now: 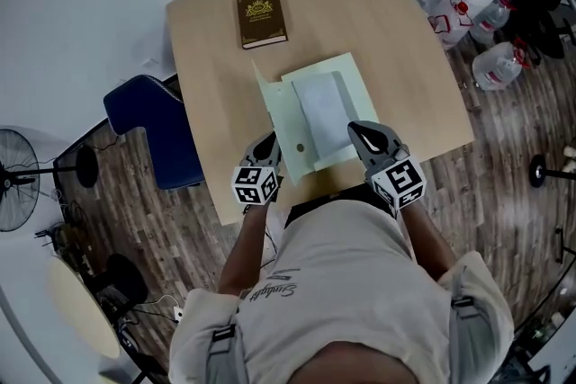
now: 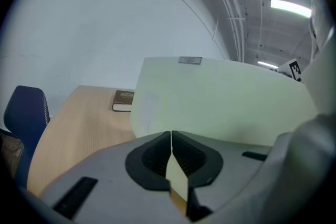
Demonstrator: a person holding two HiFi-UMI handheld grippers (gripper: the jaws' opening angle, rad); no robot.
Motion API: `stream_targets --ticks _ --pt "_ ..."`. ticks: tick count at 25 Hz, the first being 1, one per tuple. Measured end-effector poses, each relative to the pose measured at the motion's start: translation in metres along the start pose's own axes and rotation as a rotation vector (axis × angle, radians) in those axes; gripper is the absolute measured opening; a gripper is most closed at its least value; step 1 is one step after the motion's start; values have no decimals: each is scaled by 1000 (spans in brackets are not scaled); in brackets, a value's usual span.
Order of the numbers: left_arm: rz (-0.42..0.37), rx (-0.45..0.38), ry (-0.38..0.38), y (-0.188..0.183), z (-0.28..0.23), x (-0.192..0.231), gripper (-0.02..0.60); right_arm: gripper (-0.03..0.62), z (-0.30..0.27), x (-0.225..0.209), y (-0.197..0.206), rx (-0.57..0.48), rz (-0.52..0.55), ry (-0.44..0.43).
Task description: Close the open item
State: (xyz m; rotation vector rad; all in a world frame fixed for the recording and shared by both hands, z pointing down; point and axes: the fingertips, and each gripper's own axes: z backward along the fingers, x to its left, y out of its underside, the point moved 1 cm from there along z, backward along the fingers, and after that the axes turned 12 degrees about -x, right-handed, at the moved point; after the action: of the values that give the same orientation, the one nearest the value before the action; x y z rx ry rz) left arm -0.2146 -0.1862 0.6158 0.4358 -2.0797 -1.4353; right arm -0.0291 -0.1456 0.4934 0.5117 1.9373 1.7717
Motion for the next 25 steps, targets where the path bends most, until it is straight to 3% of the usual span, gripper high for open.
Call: stream_targets --ticks 25 --pt "-31 118 81 22 -81 -69 17 -11 63 -90 19 9 -75 121"
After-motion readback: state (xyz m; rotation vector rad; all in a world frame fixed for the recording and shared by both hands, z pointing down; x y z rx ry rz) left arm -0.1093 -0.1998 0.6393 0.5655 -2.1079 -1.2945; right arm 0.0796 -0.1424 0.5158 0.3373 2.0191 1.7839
